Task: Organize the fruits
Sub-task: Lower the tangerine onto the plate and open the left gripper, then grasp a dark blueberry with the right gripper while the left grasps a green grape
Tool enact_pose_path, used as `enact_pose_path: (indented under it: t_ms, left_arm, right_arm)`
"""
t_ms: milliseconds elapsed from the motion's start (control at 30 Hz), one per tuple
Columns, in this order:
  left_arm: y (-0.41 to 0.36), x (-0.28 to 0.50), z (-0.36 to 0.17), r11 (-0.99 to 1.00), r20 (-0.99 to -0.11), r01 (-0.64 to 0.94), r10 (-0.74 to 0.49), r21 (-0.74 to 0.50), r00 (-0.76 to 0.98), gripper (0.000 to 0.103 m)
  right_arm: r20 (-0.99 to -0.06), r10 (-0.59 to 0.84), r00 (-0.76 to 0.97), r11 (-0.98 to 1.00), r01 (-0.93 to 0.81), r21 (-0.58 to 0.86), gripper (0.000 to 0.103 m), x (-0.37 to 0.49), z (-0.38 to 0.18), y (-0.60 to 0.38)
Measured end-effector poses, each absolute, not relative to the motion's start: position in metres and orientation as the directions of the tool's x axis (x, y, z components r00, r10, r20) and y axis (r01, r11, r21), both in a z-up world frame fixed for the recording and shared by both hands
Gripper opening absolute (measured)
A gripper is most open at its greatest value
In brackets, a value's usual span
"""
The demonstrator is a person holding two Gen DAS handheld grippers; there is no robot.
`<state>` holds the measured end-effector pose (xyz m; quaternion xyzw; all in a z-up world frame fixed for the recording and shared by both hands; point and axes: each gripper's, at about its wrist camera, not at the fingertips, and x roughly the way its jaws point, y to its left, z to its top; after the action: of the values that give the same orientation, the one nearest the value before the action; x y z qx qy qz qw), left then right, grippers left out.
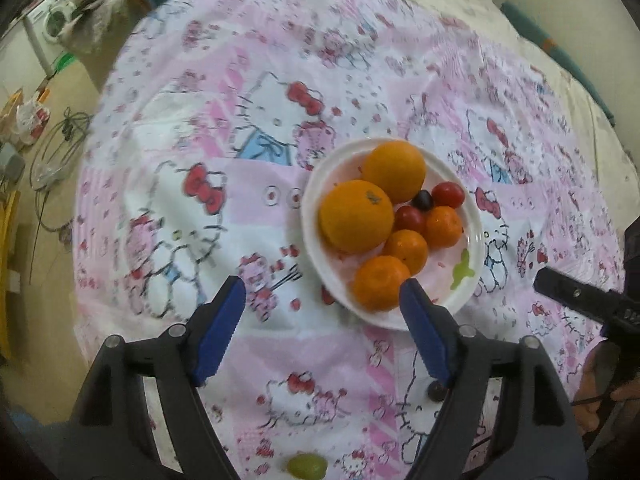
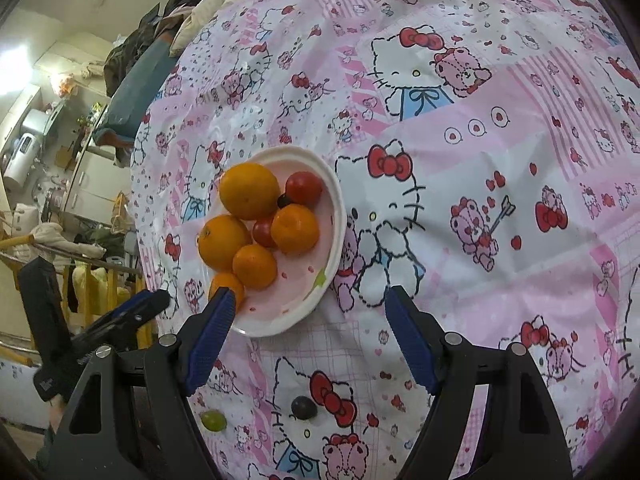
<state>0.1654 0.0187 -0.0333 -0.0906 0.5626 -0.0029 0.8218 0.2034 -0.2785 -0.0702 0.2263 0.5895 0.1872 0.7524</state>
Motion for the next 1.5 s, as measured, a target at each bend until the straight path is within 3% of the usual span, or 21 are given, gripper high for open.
enact_pose_path:
  t_ms: [400,633,767,967,1100,1167,1333,1400,1500]
  left_arm:
    - [0.031,0.113,-0.014,0.991,-0.923,-0.057,-0.092,-0.122,0.374,0.077]
    - [0.018,0.079,-0.052,0.996,-0.977,0.001,-0.092,-0.094,0.192,0.077]
    - [0.018,0.063,-0.074,0.996,-0.987,-0.045,-0.065,-0.073,0.148,0.075]
    - [0.011,0.061,-0.093,0.99,-0.99,-0.058,-0.123,-0.128,0.071,0.065]
    - [0.007,0.063,-0.105,0.99,-0.992,-0.064,-0.125,-0.126,0.019,0.045]
    - [0.004,0.064,-0.107,0.99,-0.992,-0.065,-0.125,-0.126,0.013,0.04]
    - [-0.001,0.062,-0.11,0.995,-0.995,-0.039,-0.095,-0.095,0.007,0.035]
    - [-0.002,0.062,-0.111,0.994,-0.994,-0.039,-0.105,-0.105,0.005,0.026]
    - [-0.004,0.062,-0.108,0.993,-0.993,-0.034,-0.114,-0.114,0.014,0.025]
  right_arm:
    - [-0.807,0.551,0.211,0.829,-0.03,0.559,0.08,0.155,-0.069,-0.266]
    - [-0.817,0.54,0.205,0.836,-0.015,0.548,0.08,0.137,-0.073,-0.265]
    - [-0.817,0.536,0.214,0.836,0.0,0.549,0.08,0.135,-0.073,-0.268]
    - [-0.826,0.522,0.214,0.844,0.007,0.536,0.08,0.136,-0.072,-0.269]
    - [-0.831,0.517,0.204,0.848,0.011,0.53,0.08,0.136,-0.074,-0.269]
    - [-0.831,0.518,0.201,0.847,0.013,0.531,0.08,0.136,-0.075,-0.269]
    - [-0.831,0.519,0.201,0.847,0.01,0.531,0.08,0.136,-0.075,-0.268]
    - [-0.832,0.518,0.198,0.848,0.007,0.53,0.08,0.137,-0.075,-0.267]
    - [-0.834,0.518,0.193,0.849,0.004,0.528,0.08,0.137,-0.075,-0.264]
